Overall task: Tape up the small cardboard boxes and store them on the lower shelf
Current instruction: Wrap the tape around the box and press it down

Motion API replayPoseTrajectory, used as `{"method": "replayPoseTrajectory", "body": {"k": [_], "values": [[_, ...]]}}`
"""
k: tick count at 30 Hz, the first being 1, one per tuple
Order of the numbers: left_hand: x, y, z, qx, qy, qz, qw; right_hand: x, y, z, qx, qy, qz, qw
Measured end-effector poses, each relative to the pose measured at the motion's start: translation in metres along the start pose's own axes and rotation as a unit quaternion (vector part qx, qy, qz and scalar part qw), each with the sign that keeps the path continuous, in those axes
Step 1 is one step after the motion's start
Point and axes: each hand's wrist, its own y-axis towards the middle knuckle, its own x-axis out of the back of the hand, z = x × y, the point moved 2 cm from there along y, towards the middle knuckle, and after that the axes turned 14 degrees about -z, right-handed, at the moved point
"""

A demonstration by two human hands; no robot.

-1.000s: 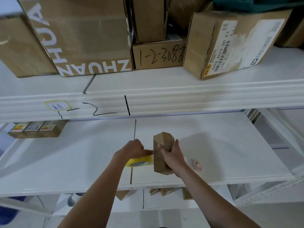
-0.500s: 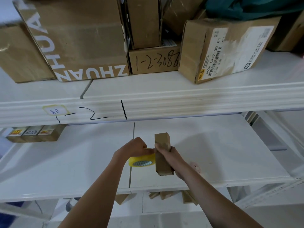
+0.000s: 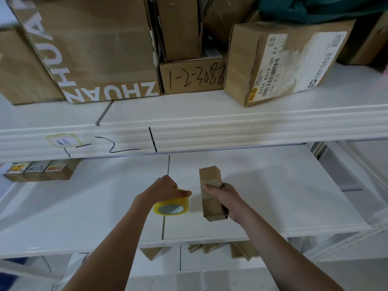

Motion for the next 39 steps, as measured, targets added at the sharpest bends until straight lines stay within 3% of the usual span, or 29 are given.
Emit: {"method": "replayPoseTrajectory", "body": {"k": [8,15,25,28,32,36,39], "values": [[-0.007,-0.002,-0.006,0.023,-0.036,0.005,0.999,-0.004,-0.007,0.000,-0.011,0.073,0.085,0.994],[-0.011,0.000,-0.012,0.019,-0.037,-0.011,0.999,-0.006,-0.006,-0.001,-0.030,0.077,0.098,0.992],[-0.021,-0.001,-0.025,0.004,0.028,-0.051,0.998,-0.018,-0.005,0.001,0.045,-0.080,-0.030,0.995],[-0.012,-0.002,-0.025,0.003,0.000,0.006,1.000,-0.007,0.001,0.001,0.023,-0.069,-0.036,0.997],[0.006,-0.009,-0.005,0.001,-0.139,0.138,0.981,0.012,0.006,-0.001,0.003,-0.047,-0.020,0.999],[0.004,-0.008,0.005,0.019,-0.163,0.113,0.980,0.011,0.006,-0.004,-0.009,-0.036,0.007,0.999],[-0.002,-0.004,0.011,0.029,-0.101,0.073,0.992,0.012,0.005,-0.001,-0.016,-0.019,0.017,1.000]]}}
